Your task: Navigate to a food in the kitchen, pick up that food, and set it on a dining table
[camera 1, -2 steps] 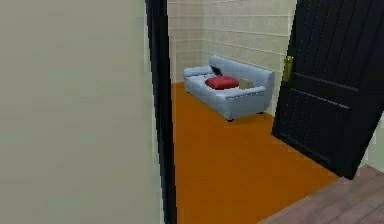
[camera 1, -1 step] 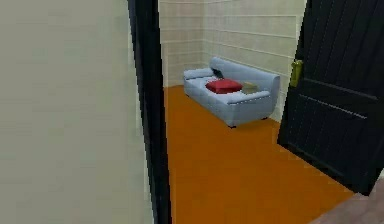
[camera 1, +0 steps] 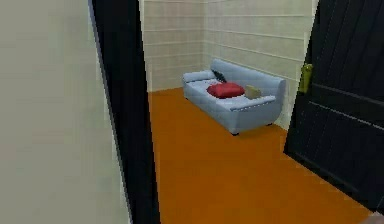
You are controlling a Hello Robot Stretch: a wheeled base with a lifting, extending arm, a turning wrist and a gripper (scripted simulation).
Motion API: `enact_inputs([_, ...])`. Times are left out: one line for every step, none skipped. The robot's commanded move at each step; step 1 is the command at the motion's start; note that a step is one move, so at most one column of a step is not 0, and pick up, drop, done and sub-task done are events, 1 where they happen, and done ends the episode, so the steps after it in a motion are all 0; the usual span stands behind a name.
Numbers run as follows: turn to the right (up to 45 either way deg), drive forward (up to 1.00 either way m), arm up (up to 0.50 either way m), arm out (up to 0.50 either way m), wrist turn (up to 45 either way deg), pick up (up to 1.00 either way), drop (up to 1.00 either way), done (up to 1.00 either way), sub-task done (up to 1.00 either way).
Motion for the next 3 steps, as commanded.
enact_inputs([45.0,0.0,0.0,0.0,0.0,0.0,0.0,0.0,0.0])
enact_inputs([45.0,0.0,0.0,0.0,0.0,0.0,0.0,0.0,0.0])
enact_inputs([27.0,0.0,0.0,0.0,0.0,0.0,0.0,0.0,0.0])
